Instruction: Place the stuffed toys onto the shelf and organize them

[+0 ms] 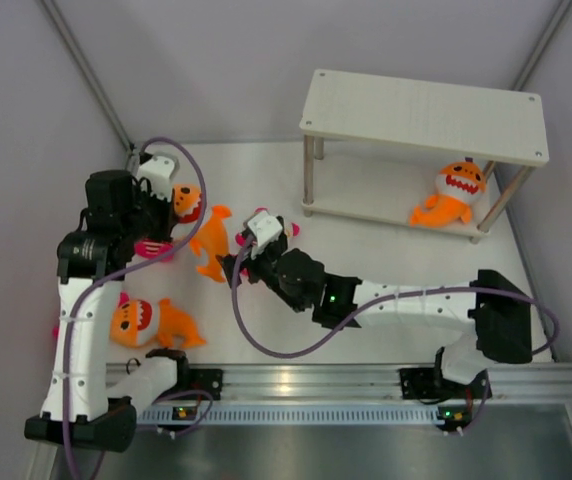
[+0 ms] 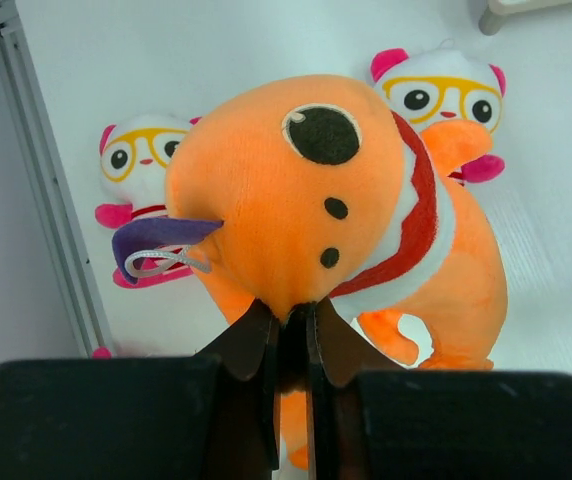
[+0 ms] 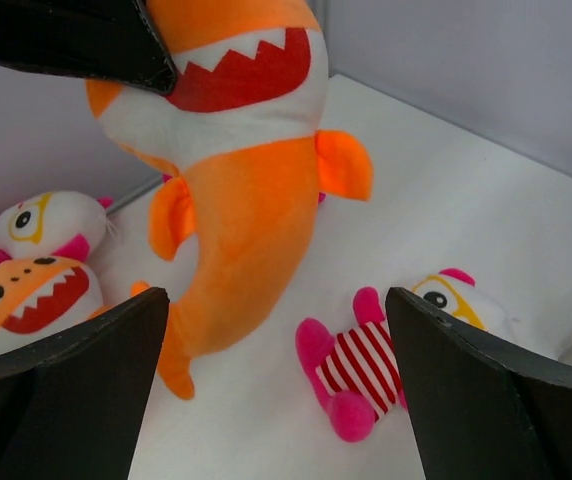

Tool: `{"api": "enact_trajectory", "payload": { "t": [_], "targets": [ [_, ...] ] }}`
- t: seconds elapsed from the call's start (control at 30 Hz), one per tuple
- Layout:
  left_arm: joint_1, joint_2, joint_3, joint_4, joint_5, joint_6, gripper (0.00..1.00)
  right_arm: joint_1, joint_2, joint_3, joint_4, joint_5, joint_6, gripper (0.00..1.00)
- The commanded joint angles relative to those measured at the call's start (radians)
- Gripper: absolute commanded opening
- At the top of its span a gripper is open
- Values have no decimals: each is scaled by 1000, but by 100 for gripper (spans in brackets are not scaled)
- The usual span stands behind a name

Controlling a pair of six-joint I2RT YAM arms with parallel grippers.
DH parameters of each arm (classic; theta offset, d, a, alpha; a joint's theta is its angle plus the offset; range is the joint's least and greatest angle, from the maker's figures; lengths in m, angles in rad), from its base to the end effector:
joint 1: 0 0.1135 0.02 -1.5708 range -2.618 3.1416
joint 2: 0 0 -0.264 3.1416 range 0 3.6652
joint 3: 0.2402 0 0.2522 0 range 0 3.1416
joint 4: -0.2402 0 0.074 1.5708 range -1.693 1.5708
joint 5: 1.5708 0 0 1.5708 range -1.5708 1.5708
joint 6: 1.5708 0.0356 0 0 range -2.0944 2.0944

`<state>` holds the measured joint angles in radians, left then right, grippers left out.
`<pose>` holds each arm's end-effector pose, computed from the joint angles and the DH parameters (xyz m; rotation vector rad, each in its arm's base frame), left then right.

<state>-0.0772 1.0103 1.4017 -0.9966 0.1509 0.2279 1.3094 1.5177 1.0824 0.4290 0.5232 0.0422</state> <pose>0.1721 -0.0187 0.4239 0.4143 2.1293 -0.0779 0.1098 0.3415 0.3276 -0.5888 1.5021 0.6435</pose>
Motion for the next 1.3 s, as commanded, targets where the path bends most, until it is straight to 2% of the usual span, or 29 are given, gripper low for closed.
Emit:
{"api": "enact_trajectory", "payload": {
  "t": [0.0,0.13,0.37,0.47,0.57,0.6,0.67,0.7,0.77,0.8,0.83,0.87,0.93,0.97,1.07,1.17,1.23,1.27],
  "targets": [
    [10,7,40,-2,33,-58,0,5,70,121,55,41,-33,92],
    [13,2,66,0,48,-73,0,5,145,214,-15,77,-10,91],
    [19,1,94,0,61,-85,0,10,232,246,-50,132,12,88],
    [20,2,95,0,70,-85,0,13,239,232,-33,139,16,83],
    [20,7,94,0,81,-87,0,13,243,228,-3,138,4,60],
    [20,5,89,0,81,-84,0,13,242,228,-1,138,2,47],
    [20,5,86,0,79,-78,0,14,239,228,5,136,-1,37],
    [20,5,82,0,84,-75,0,16,237,228,5,136,-1,26],
    [20,7,79,0,90,-70,0,19,242,235,-1,138,-2,15],
    [20,11,76,0,104,-68,0,17,242,237,-12,138,-1,2],
    [20,14,72,-2,113,-62,0,17,239,237,-18,138,19,0],
    [19,20,71,-2,127,-58,22,19,233,229,-24,164,45,0],
    [19,25,68,-4,147,-58,79,17,214,177,-30,211,134,0],
    [19,27,69,-2,150,-56,98,19,179,148,-35,298,178,0],
    [19,33,77,0,130,-55,98,16,67,-10,-36,414,385,0],
    [19,42,79,-2,111,-52,98,7,-48,-136,-145,474,558,0],
    [19,45,74,-2,114,-48,98,-7,-115,-186,-307,509,645,0],
    [19,48,71,0,113,-50,98,-12,-129,-196,-385,512,748,0]
  ]
}}
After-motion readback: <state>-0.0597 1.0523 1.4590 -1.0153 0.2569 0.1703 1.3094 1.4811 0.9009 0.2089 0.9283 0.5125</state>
